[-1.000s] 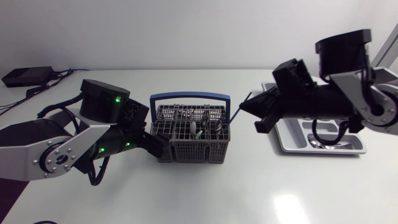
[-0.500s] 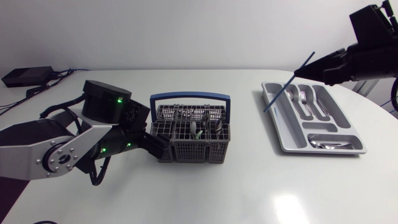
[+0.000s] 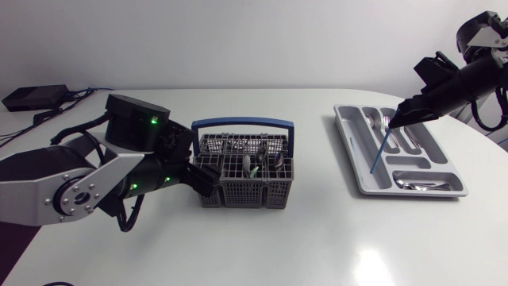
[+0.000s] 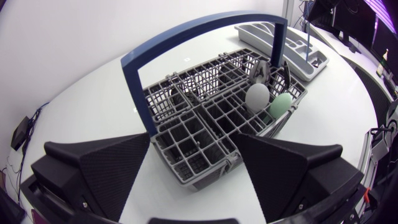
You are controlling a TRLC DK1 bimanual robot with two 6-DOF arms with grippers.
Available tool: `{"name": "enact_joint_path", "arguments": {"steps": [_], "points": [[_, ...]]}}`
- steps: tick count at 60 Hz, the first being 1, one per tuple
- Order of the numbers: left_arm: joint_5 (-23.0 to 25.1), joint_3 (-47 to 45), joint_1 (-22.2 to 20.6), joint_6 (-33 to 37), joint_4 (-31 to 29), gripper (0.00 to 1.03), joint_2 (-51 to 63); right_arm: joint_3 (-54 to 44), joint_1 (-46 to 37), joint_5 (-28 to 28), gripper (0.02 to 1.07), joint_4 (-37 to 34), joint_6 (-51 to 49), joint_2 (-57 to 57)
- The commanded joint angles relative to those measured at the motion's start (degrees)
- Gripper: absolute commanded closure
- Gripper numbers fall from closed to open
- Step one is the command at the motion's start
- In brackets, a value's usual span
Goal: Transfer all utensils from the basket to the drawer tray.
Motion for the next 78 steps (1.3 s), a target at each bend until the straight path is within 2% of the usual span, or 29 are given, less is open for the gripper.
{"name": "enact_joint_path", "arguments": {"steps": [1,21,36,38,42,51,54,56,58,61,64,73,78], "points": [[0.0,1.9,-0.8,1.3,0.0,0.06,0.0,4.2,-0.9,1.2,1.02,-2.2,0.7,5.3],[0.0,3.4,-2.3,1.3,-0.9,0.06,-0.1,17.1,-0.4,3.6,1.02,-5.7,3.9,21.7],[0.0,4.3,-2.5,1.3,-1.2,0.06,0.1,25.5,0.7,3.9,1.01,-4.6,6.7,31.1],[0.0,4.3,-2.5,1.3,-1.2,0.06,0.2,26.2,0.8,3.8,1.0,-4.4,7.0,32.0],[0.0,4.4,-2.5,1.3,-1.2,0.06,0.3,27.2,1.3,4.0,0.91,-3.1,7.8,33.8],[0.0,4.7,-2.5,1.3,-1.6,0.06,0.3,28.7,1.8,5.5,0.9,-0.1,9.6,36.5],[0.0,4.8,-2.8,1.2,-1.7,0.06,0.4,27.9,2.0,6.3,0.77,0.8,9.7,36.0],[0.0,4.8,-3.2,1.1,-1.8,0.06,0.4,27.0,2.1,6.4,0.61,1.5,9.8,35.2],[0.0,4.8,-3.8,0.8,-1.8,0.05,0.4,25.4,2.2,6.4,0.39,2.8,9.7,33.9],[0.0,4.7,-4.3,0.7,-1.6,0.05,0.3,22.9,2.7,7.1,0.22,4.5,9.7,31.8],[0.0,4.7,-5.4,0.6,-1.3,0.05,0.5,20.5,3.1,7.7,0.17,6.2,9.5,29.7],[0.0,5.4,-8.3,1.2,-0.1,0.04,1.5,10.9,4.7,7.7,0.14,11.0,8.4,21.2],[-1.4,4.1,-9.9,2.3,3.2,0.05,1.5,5.1,5.5,7.7,0.14,14.2,7.8,17.0]]}}
